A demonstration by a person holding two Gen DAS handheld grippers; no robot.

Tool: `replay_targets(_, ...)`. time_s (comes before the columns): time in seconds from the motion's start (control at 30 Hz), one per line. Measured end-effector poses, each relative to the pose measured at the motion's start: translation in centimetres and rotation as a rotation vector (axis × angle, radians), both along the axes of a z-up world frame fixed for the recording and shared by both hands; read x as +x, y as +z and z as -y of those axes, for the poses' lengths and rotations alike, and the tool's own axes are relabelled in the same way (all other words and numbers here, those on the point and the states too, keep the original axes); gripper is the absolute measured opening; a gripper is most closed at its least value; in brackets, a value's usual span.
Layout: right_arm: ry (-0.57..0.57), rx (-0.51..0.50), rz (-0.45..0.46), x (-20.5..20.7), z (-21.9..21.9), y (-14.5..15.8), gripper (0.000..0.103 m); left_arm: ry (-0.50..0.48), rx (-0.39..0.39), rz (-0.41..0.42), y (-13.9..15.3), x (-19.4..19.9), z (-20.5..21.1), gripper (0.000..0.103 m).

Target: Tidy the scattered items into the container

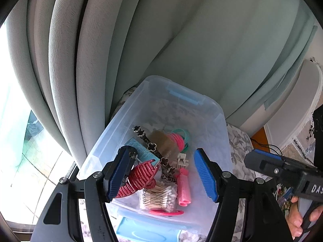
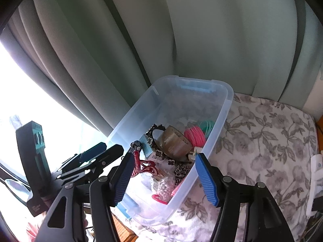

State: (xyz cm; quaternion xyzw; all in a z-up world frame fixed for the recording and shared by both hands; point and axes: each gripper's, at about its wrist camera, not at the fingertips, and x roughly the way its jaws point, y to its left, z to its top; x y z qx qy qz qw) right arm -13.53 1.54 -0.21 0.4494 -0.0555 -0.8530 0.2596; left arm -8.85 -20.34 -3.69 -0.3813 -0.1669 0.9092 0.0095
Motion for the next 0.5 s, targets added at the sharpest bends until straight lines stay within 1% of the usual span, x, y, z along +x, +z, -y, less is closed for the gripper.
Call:
replay_targets(0.3, 0.000, 0.021, 0.006, 0.9, -0.6, -0.3, 0.070, -0.015, 0.003, 0.015, -0.2, 0.0, -1.0, 0.068)
replay_targets(0.5, -0.013, 0.065, 0.003, 1.6, -1.2, -0.6, 0.071, -0.037, 0.012, 0.036, -0.5, 0.1, -1.9, 0.068)
